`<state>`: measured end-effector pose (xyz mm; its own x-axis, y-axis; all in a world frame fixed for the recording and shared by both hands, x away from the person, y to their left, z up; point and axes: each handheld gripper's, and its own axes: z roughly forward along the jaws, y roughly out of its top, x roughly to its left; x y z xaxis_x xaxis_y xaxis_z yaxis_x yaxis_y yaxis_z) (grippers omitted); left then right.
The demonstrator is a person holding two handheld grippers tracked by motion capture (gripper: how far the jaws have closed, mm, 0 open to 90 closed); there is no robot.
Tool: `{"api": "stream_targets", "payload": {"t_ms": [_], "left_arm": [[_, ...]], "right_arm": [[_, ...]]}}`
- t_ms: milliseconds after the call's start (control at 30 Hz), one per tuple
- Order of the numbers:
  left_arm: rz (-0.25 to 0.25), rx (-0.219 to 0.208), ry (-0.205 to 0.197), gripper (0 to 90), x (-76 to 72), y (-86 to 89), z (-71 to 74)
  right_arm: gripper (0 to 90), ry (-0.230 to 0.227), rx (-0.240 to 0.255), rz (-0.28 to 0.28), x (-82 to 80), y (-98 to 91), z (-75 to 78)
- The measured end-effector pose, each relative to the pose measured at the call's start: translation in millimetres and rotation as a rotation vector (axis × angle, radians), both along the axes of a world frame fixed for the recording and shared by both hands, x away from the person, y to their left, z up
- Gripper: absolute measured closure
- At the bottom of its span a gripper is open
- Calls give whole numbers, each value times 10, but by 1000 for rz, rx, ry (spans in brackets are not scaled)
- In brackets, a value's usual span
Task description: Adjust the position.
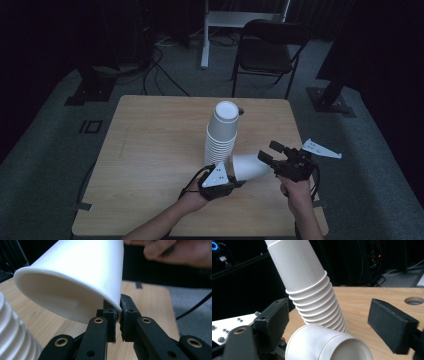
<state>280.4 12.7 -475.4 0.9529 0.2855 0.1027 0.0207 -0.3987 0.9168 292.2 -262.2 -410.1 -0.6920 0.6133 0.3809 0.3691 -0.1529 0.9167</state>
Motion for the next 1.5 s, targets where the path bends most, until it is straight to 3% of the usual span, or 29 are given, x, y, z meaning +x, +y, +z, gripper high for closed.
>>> {"api": "stream_targets", "payload": {"t_ms": [200, 333, 533, 567, 733, 767, 800, 867, 1000, 1200, 1500], "left_arm": [[-12, 105, -51, 842, -25, 28, -23], [-4, 157, -100, 842, -49, 55, -30], [-16, 228, -141, 842, -58, 109, -37], [-28, 259, -155, 842, -75, 137, -31], [-32, 335, -233, 842, -119, 185, -12], [-32, 335, -233, 842, -119, 185, -12], [-35, 364, -257, 842, -134, 200, -12], [-43, 364, -249, 841, -130, 213, -10], [-47, 409, -293, 841, -159, 205, -27], [-75, 432, -307, 841, -202, 186, -55], [-136, 471, -331, 842, -275, 125, -58]], "right_arm": [[164, 5, -63, 41, -1, -13, 34], [164, 22, -77, 73, 6, -8, 7], [164, 47, -125, 160, 36, 52, -42], [164, 59, -130, 175, 52, 57, -51], [149, 64, -197, 236, 98, 90, -61], [149, 64, -197, 236, 98, 90, -61], [149, 64, -219, 244, 101, 103, -57], [149, 66, -299, 291, 109, 160, -47], [149, 47, -409, 367, 109, 231, -52], [151, 47, -502, 477, 84, 330, -70], [149, 83, -625, 548, 140, 532, -166]]}}
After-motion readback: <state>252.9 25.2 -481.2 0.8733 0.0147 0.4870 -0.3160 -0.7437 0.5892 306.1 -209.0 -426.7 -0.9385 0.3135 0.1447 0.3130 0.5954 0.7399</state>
